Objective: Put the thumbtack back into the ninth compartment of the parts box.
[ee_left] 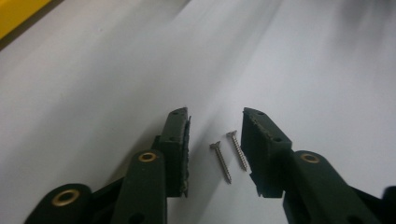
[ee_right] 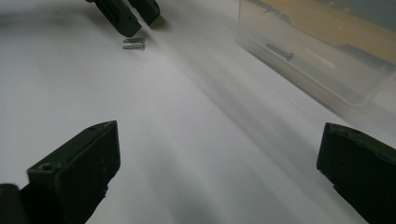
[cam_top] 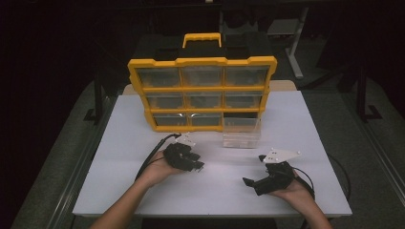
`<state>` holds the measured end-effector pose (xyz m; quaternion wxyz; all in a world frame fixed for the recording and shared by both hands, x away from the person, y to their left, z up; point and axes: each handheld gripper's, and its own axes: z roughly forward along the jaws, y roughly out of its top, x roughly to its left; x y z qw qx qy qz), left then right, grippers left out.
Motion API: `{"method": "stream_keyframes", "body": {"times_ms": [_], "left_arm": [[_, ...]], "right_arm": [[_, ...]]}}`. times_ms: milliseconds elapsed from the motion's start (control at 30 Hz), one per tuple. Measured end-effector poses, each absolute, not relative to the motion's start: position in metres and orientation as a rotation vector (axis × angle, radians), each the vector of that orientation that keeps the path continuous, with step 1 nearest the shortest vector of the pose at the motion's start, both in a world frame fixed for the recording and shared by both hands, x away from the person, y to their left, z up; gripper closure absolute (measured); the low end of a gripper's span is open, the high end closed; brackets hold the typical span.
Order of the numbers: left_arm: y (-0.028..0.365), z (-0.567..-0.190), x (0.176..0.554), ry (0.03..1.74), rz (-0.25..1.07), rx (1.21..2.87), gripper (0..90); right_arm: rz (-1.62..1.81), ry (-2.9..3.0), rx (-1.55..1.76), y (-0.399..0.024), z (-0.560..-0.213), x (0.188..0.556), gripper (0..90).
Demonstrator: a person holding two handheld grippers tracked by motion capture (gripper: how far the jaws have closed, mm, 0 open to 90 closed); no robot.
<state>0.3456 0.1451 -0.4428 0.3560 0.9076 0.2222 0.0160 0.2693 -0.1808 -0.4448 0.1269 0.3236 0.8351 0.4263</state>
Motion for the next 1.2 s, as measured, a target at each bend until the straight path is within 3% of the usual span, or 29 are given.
{"method": "stream_keyframes", "body": {"times_ms": [267, 1200], "left_arm": [[0.1454, -0.4443, 0.3461, 0.563, 0.02, 2.367, 74.0], [0.1445, -0.4478, 0.3477, 0.564, 0.015, 2.393, 87.1]], "right_arm": [[1.24, 2.43, 0.941, -0.1808, -0.4447, 0.2692, 0.0], [1.238, 2.432, 0.94, -0.1804, -0.4448, 0.2692, 0.0]]}}
